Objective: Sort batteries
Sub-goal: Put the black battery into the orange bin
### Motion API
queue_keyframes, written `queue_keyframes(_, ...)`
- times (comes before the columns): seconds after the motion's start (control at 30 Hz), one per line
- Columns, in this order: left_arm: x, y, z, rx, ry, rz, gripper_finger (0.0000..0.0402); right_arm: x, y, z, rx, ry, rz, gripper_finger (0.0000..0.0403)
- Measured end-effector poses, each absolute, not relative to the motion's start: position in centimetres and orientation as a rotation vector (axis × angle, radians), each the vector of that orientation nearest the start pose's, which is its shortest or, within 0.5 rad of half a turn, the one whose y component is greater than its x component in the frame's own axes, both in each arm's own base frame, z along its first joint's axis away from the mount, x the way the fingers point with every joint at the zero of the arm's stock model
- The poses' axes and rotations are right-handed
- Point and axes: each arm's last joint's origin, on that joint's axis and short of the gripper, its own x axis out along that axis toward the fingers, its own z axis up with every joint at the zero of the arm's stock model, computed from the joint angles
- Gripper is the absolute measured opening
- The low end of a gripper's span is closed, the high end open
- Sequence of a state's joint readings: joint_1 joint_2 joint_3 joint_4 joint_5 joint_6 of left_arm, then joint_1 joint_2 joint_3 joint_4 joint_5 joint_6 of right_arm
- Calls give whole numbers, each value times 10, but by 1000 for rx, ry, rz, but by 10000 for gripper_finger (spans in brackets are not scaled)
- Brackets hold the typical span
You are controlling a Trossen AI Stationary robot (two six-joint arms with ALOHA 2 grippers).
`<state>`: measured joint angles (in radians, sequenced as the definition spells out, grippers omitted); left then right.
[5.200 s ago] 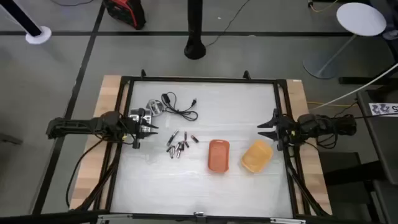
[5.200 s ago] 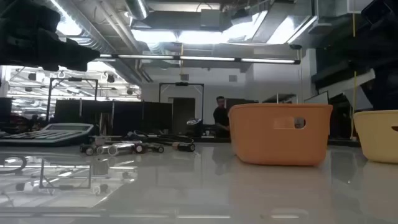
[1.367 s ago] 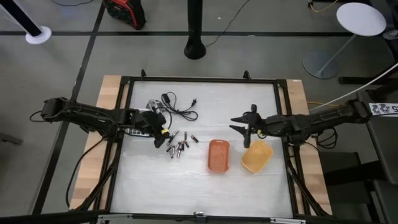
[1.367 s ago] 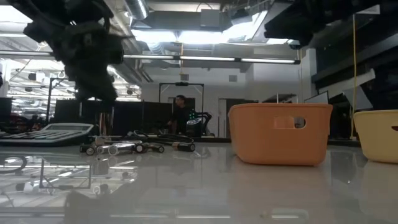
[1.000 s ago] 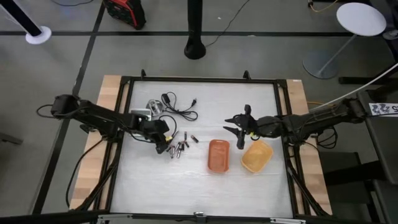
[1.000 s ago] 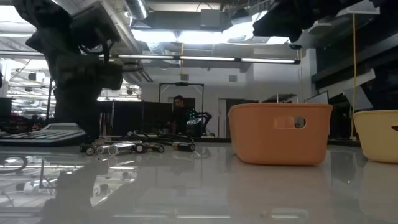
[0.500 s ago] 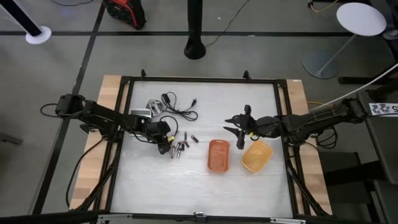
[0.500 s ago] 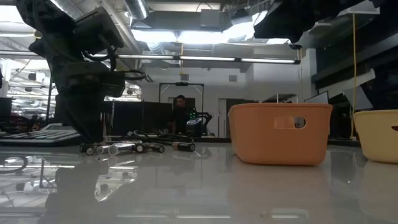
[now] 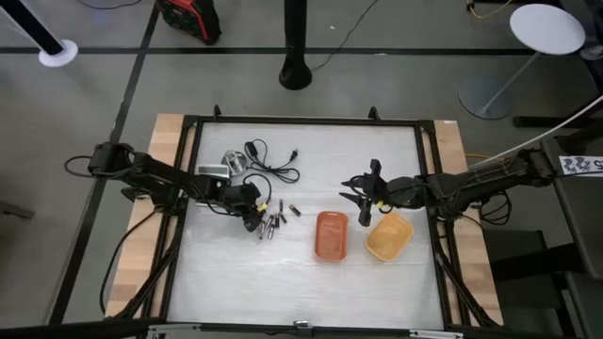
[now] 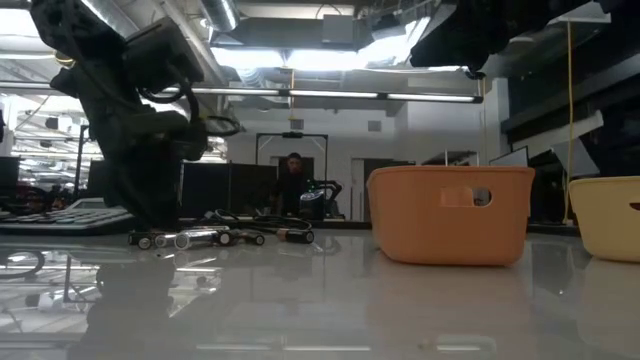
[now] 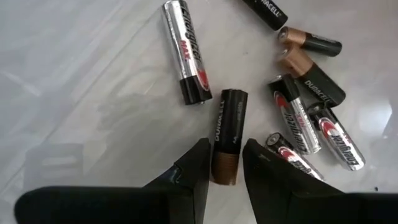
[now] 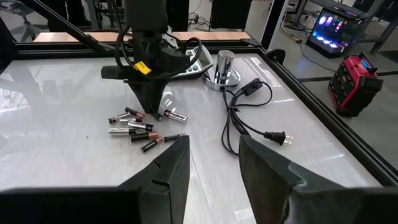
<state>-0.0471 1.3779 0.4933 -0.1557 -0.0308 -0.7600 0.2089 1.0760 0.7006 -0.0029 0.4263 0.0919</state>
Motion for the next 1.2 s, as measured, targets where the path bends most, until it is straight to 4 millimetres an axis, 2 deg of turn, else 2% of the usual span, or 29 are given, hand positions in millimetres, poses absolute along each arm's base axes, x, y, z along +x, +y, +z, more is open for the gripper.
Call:
queue_keyframes(0.2, 223, -10, 122, -655, 1000, 396, 88, 229, 36, 267, -28, 349, -231, 134)
queue_keyframes(0.43, 223, -11, 122, -565, 1007, 361, 88, 229, 36, 267, -28, 349, -231, 134)
queue_keyframes(0.9, 219, -34, 120, -178, 1018, 247, 88, 229, 36, 267, -28, 349, -231, 134)
queue_keyframes(1.0, 219, -36, 121, -153, 1016, 242, 87, 229, 36, 267, -28, 350, -231, 134)
queue_keyframes(1.2, 220, -36, 121, -157, 1002, 241, 50, 229, 36, 267, -28, 350, -231, 134)
